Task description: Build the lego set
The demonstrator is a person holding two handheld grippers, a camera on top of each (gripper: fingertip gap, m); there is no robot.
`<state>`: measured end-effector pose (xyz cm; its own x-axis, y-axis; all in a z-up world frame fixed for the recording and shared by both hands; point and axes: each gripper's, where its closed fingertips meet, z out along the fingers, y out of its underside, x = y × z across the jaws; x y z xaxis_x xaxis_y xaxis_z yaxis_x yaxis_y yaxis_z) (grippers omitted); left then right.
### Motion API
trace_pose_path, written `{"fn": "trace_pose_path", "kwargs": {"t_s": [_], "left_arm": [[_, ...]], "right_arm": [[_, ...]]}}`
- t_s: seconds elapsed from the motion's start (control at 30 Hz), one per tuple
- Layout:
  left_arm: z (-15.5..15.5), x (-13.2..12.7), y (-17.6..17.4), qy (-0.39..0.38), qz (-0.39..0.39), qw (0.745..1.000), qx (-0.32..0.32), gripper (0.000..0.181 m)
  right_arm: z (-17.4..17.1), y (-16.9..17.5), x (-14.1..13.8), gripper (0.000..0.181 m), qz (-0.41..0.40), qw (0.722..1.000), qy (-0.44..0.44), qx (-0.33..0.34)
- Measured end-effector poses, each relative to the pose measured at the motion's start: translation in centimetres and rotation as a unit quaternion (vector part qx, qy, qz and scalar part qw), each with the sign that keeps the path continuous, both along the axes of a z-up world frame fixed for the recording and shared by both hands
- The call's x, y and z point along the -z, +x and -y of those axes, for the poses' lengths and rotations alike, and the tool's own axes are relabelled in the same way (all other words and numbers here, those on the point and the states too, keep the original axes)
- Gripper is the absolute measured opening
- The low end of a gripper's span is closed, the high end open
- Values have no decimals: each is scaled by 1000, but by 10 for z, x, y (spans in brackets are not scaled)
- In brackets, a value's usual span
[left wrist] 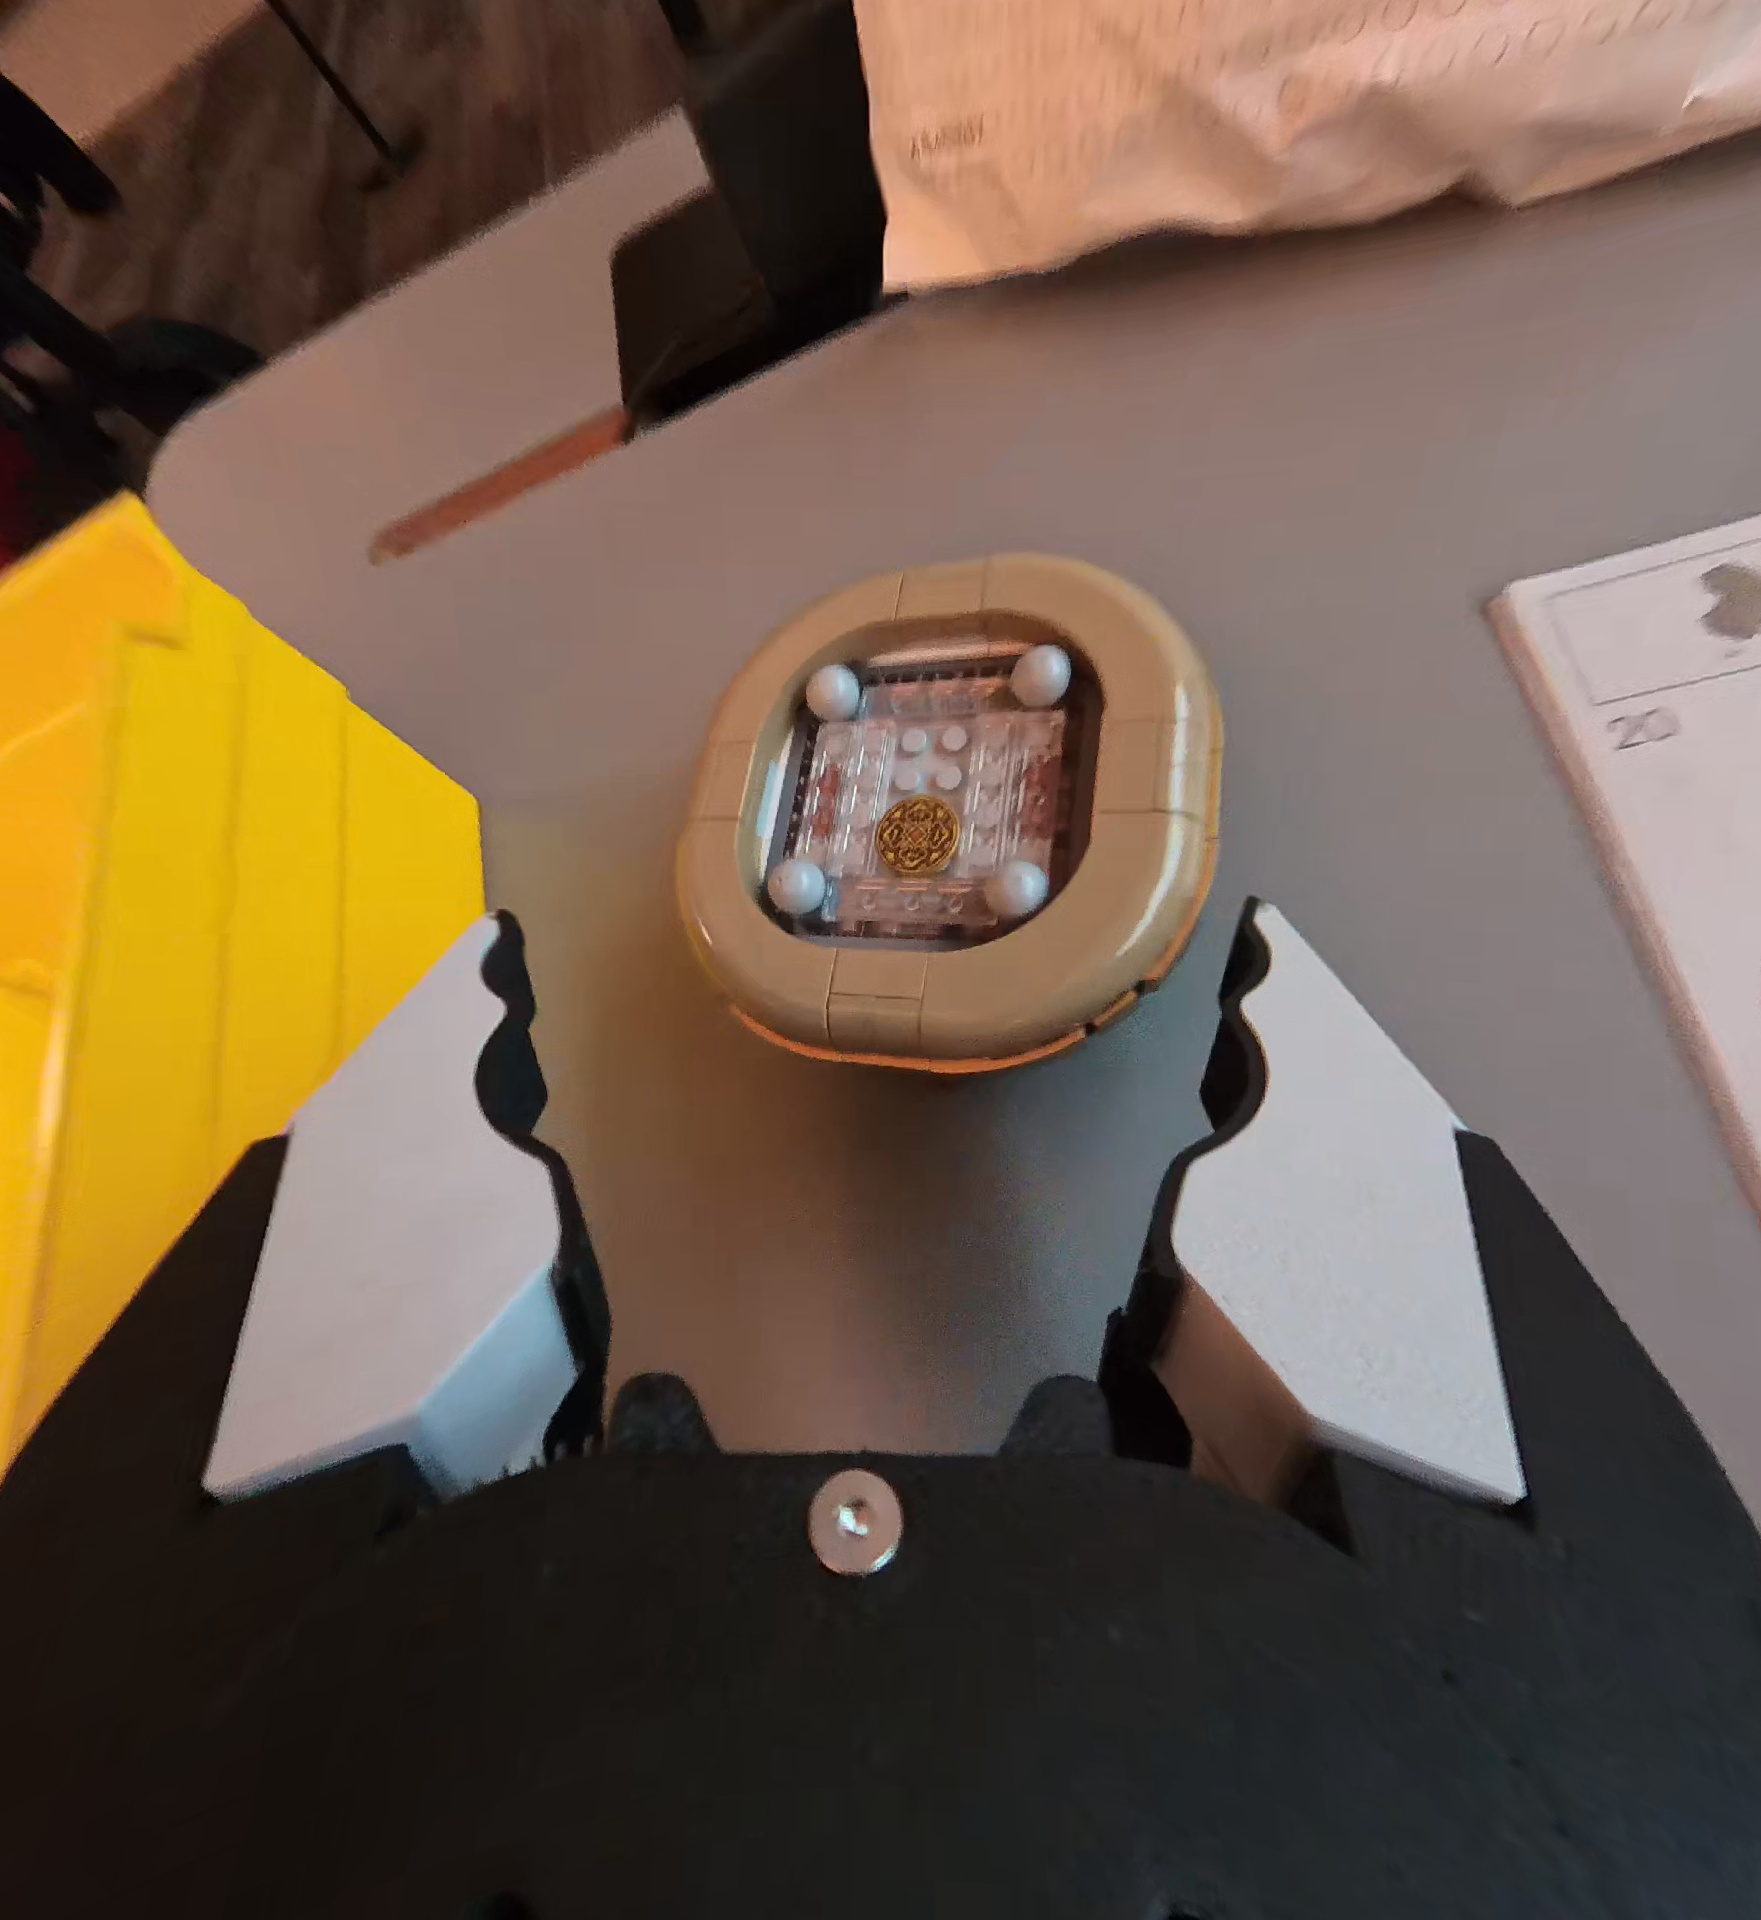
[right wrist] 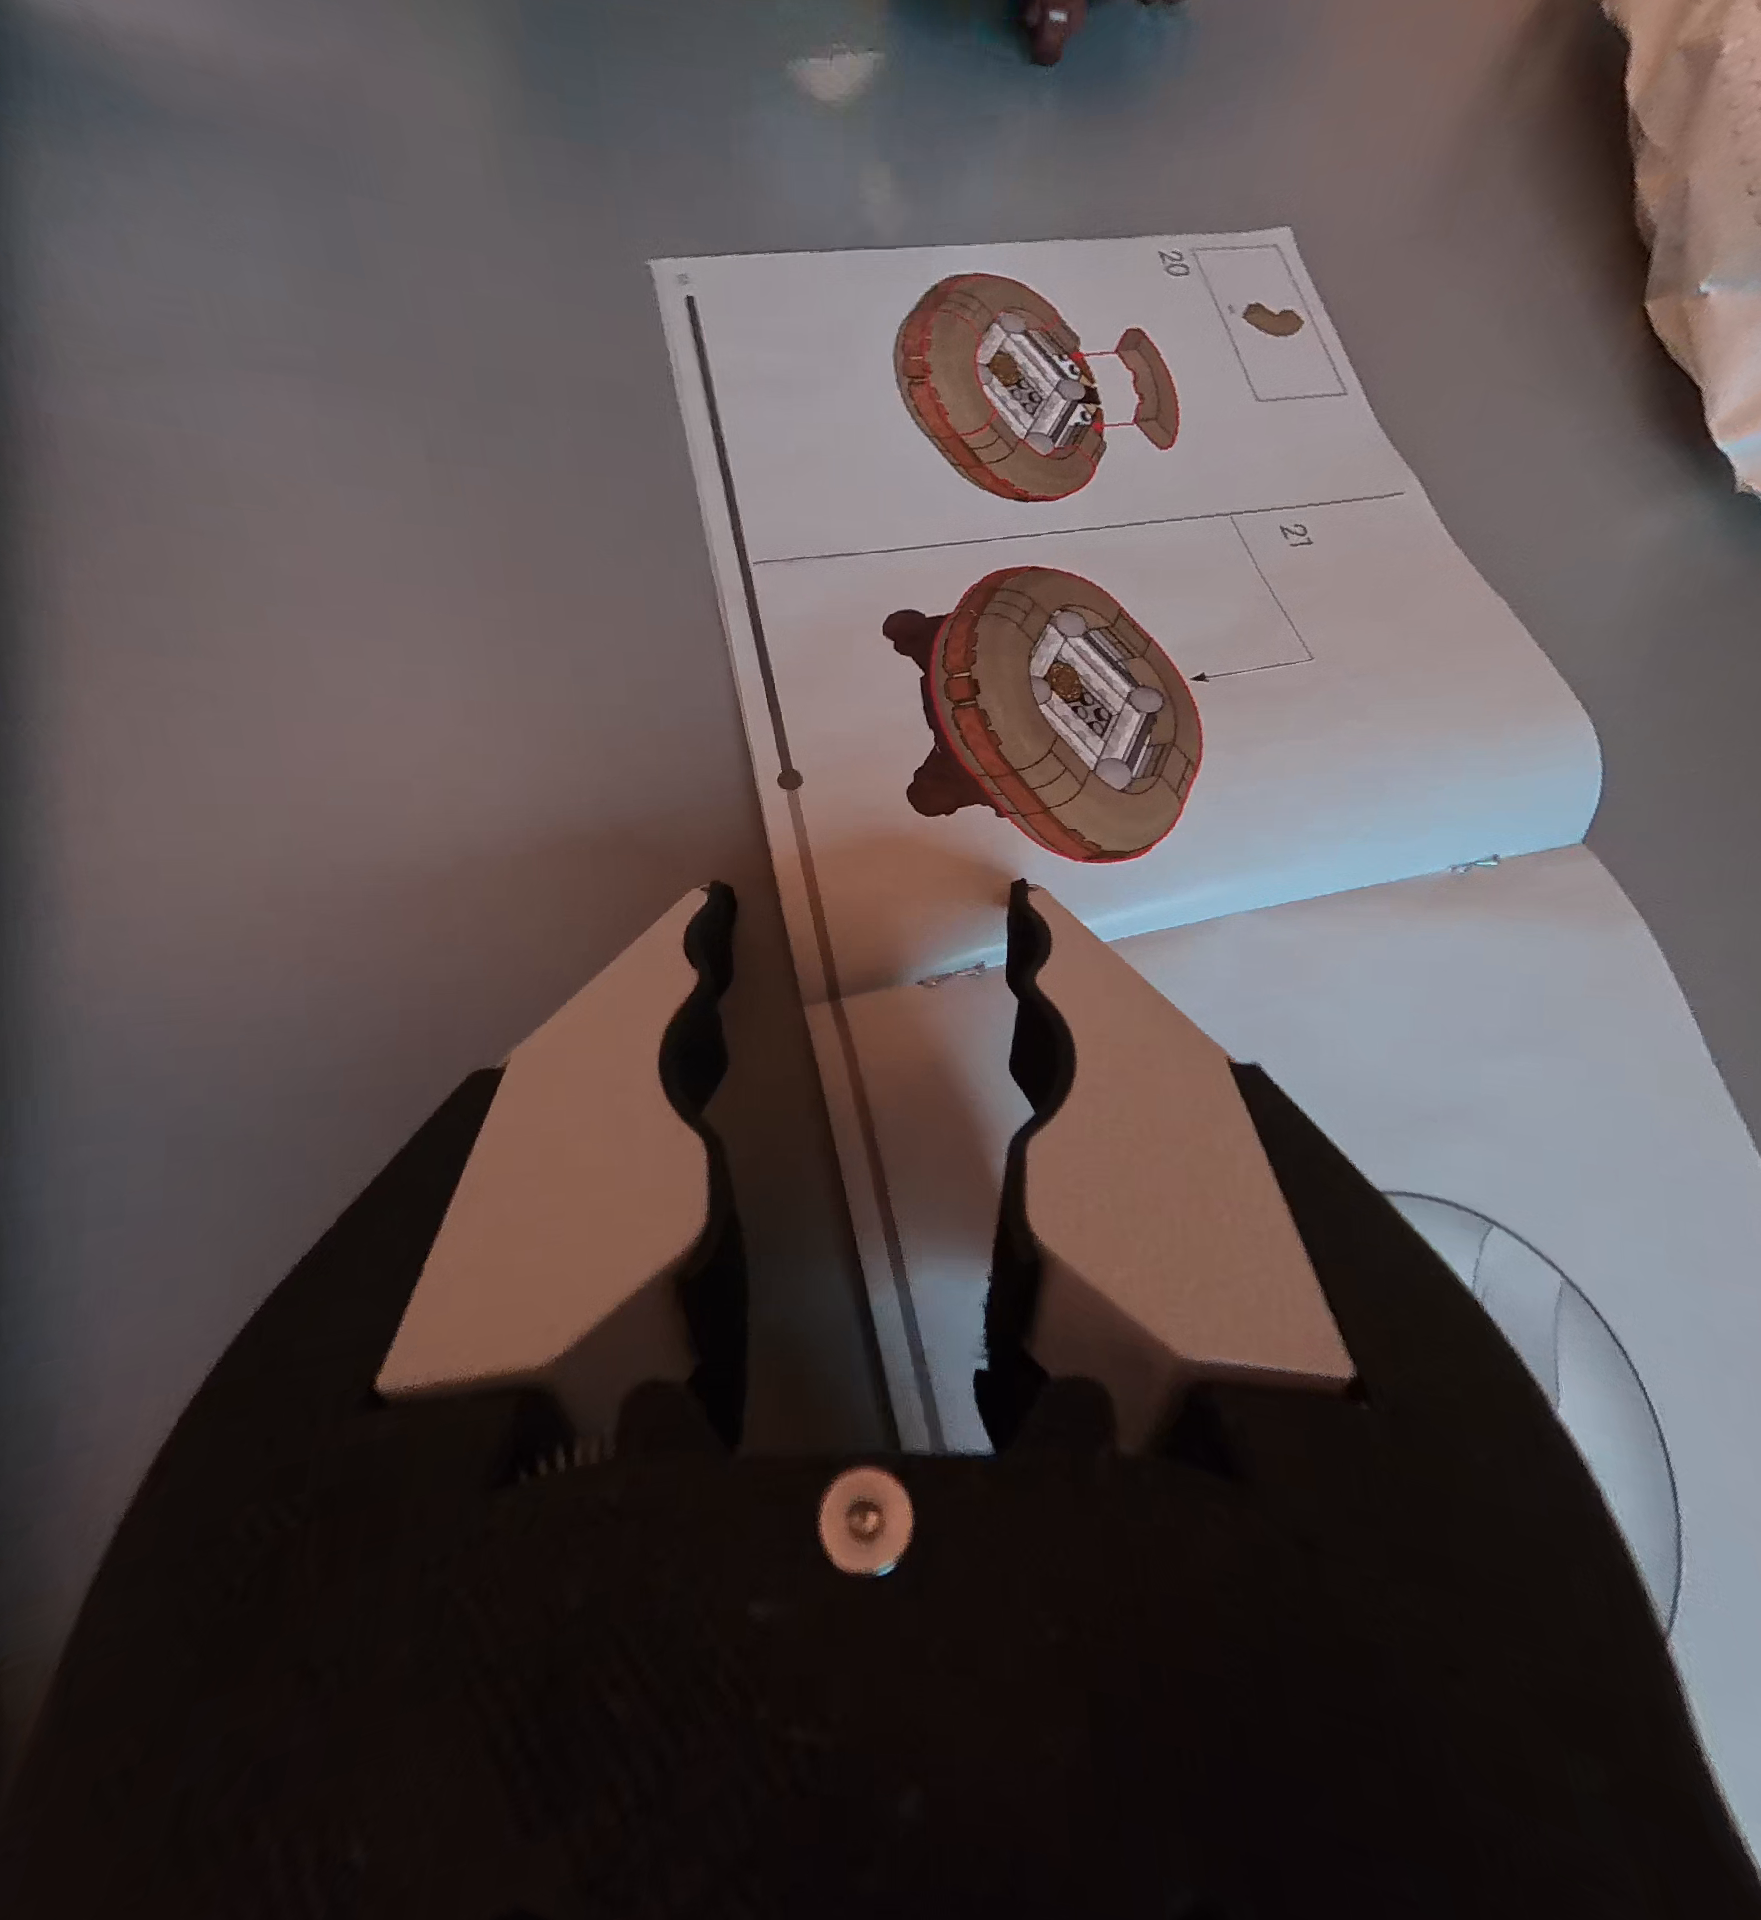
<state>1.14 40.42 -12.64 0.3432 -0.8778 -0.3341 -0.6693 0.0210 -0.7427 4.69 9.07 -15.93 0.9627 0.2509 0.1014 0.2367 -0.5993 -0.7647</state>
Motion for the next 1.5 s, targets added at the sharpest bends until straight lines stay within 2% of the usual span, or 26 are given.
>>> {"fn": "trace_pose_path", "kwargs": {"t_s": [0.1,0.17,0.23,0.33,0.37,0.43,0.47,0.5,0.57,0.6,0.67,0.73,0.8,0.93,1.07,1.13,1.23,1.33,1.37,1.4,1.43,1.5], "left_arm": [[22,-23,10,18,43,999,28,123],[50,-35,18,5,76,995,63,116],[87,-49,27,-14,123,986,116,108],[156,-59,33,-51,178,954,235,112],[176,-56,32,-62,178,944,272,106],[200,-37,31,-88,145,937,307,103],[212,-29,31,-115,131,929,326,99],[223,-25,31,-146,120,918,348,87],[221,-19,36,-163,117,917,345,76],[217,-14,39,-153,109,920,344,76],[210,1,42,-136,71,926,344,76],[208,3,45,-136,60,926,348,68],[204,-9,52,-135,86,927,339,67],[197,-38,50,-121,137,925,332,64],[163,-53,39,-60,178,945,268,50],[149,-60,32,-61,203,950,231,54],[137,-82,23,-60,255,943,205,54],[133,-101,16,-68,296,932,198,54],[134,-105,14,-72,307,928,199,54],[135,-107,14,-76,315,925,201,53],[136,-107,14,-80,319,923,202,52],[135,-106,16,-72,321,923,202,53]], "right_arm": [[-6,-8,0,53,-6,1000,1,-13],[-6,-10,-1,56,12,1000,7,-23],[-1,-8,-5,61,34,999,4,-32],[2,9,-29,61,80,994,13,-74],[4,25,-33,62,99,992,-2,-82],[1,78,-35,60,143,989,-23,-39],[-2,105,-38,54,161,987,-8,-8],[-4,128,-45,53,179,983,33,37],[10,164,-70,47,226,950,162,145],[23,164,-77,42,264,931,206,145],[47,176,-77,31,336,904,200,174],[55,184,-76,32,330,902,196,199],[56,184,-68,34,305,913,195,191],[53,180,-44,41,306,925,154,163],[50,181,-32,42,322,926,123,155],[53,186,-35,42,319,923,129,170],[58,198,-42,39,300,921,134,209],[56,196,-70,33,357,900,124,217],[50,189,-81,31,352,902,116,222],[38,174,-86,31,305,921,113,213],[22,154,-84,30,233,946,110,198],[-7,126,-66,30,90,974,67,197]]}}
